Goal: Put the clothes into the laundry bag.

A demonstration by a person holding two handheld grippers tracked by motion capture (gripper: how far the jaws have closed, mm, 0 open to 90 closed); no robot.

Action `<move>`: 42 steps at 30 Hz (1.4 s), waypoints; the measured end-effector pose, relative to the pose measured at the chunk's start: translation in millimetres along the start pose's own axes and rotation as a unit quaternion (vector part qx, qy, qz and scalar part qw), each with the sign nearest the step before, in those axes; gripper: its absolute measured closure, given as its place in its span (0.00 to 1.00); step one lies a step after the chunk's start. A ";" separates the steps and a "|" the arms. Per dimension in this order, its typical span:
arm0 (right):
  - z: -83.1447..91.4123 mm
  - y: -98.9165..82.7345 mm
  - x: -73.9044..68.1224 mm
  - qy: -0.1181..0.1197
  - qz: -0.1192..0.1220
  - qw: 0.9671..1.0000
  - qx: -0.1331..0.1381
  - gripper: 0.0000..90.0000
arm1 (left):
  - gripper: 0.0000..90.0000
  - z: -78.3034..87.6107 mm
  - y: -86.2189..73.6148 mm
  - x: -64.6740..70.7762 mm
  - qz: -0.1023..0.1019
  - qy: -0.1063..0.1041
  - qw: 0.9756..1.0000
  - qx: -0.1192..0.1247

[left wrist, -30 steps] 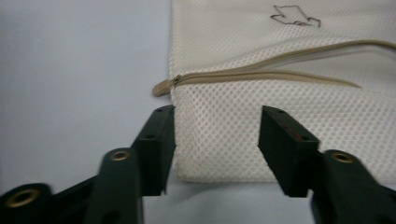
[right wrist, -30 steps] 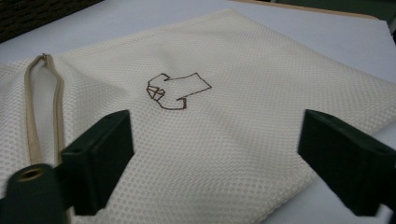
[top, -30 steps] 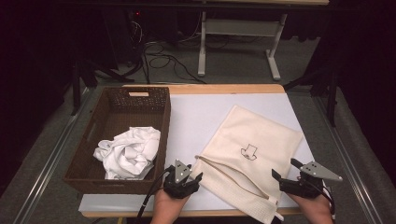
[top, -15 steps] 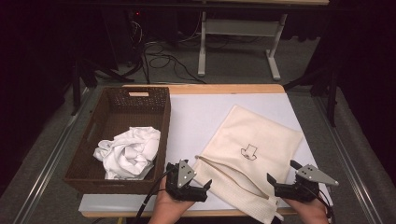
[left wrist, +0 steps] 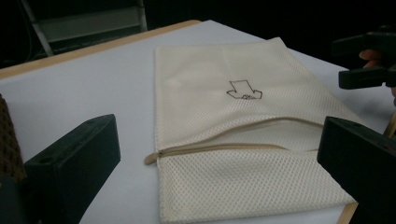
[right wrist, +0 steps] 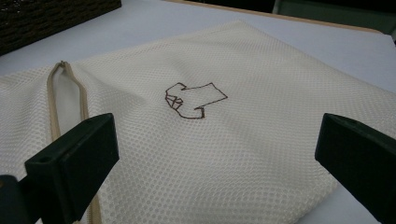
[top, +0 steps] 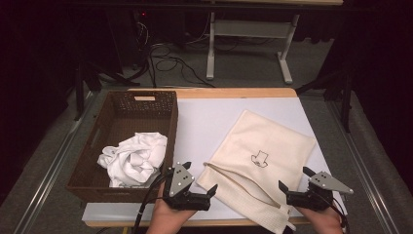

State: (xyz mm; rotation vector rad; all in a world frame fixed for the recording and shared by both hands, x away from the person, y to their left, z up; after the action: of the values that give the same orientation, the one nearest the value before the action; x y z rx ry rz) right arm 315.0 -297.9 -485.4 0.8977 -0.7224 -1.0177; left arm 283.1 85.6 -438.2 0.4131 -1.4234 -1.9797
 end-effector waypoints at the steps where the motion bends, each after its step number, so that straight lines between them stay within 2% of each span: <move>1: -0.2 0.1 0.1 0.000 0.001 1.000 0.001 0.00 | 0.00 3.4 2.3 -0.6 0.001 0.003 1.000 0.006; 3: -0.1 0.3 0.2 -0.001 0.004 1.000 0.003 0.00 | 0.00 10.4 6.2 -3.6 -0.004 0.018 1.000 0.014; 7: 0.3 0.4 0.6 -0.005 0.003 1.000 0.007 0.00 | 0.00 23.6 10.6 -14.5 0.004 0.039 0.999 0.025; 11: -0.3 0.2 0.9 -0.004 0.005 1.000 0.011 0.00 | 0.00 36.5 13.3 -26.6 0.001 0.069 0.997 0.027; 19: -1.0 -0.8 1.7 -0.005 0.001 1.000 0.009 0.00 | 0.00 61.1 13.5 -53.1 0.019 0.106 0.994 0.034; 21: -1.0 -0.7 2.0 -0.005 0.002 1.000 0.010 0.00 | 0.00 66.3 12.3 -59.7 0.024 0.114 0.993 0.034; 25: -1.1 -0.8 2.0 -0.006 0.002 1.000 0.010 0.00 | 0.00 75.8 10.4 -71.8 0.047 0.110 0.992 0.043; 34: -1.9 -1.5 2.8 -0.008 0.002 1.000 0.010 0.00 | 0.00 96.2 7.2 -91.4 0.055 0.133 0.988 0.049; 42: -3.0 -2.1 3.4 -0.008 -0.001 1.000 0.009 0.00 | 0.00 116.6 -1.1 -113.1 0.063 0.174 0.982 0.045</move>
State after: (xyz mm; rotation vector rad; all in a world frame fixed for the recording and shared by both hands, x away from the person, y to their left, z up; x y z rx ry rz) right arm 318.0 -300.7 -488.3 0.9064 -0.7461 -1.0224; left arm 296.5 245.1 -410.7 0.6589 -1.2833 -1.6497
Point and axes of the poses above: each handheld gripper's, and its own axes: z roughly backward along the jaws, y roughly out of its top, x roughly to its right, the point moved 1 cm from there along -z, roughly forward along the jaws, and after that the axes turned 9 degrees about -y, right-handed, at the moved point
